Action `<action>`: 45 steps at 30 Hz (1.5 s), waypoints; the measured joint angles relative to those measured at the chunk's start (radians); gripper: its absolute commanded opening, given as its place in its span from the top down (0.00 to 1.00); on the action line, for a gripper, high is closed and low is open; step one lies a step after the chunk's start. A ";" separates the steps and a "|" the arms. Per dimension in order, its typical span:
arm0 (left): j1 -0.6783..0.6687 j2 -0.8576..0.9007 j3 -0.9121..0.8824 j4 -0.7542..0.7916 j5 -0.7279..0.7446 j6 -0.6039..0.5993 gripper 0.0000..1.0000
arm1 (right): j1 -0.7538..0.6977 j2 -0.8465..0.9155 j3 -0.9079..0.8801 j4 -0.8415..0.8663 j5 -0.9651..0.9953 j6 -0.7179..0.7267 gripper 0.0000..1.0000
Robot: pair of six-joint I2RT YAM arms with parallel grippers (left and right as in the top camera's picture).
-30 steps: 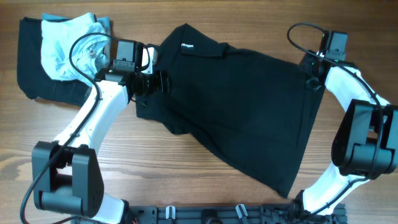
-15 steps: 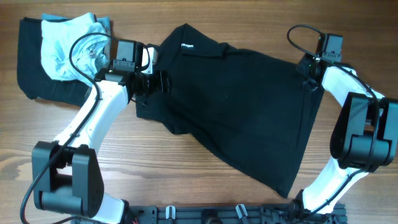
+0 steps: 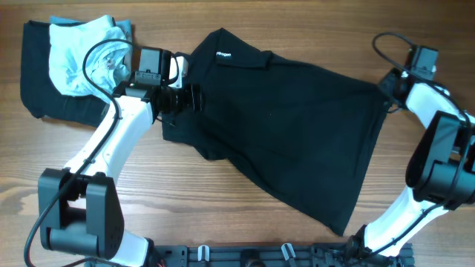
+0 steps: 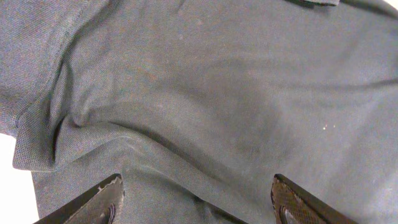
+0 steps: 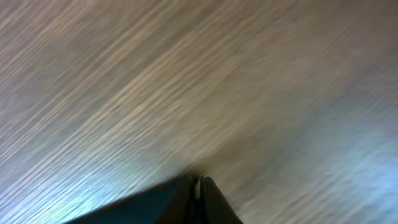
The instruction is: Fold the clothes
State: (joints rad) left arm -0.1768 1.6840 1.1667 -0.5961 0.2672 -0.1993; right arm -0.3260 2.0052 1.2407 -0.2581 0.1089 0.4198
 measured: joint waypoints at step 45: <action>0.000 0.000 0.000 0.000 0.000 0.000 0.20 | -0.032 -0.100 -0.011 -0.264 -0.325 -0.130 0.41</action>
State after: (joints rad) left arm -0.1768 1.6840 1.1667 -0.5957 0.2672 -0.1993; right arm -0.3584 1.9053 1.2301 -0.5220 -0.2157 0.2893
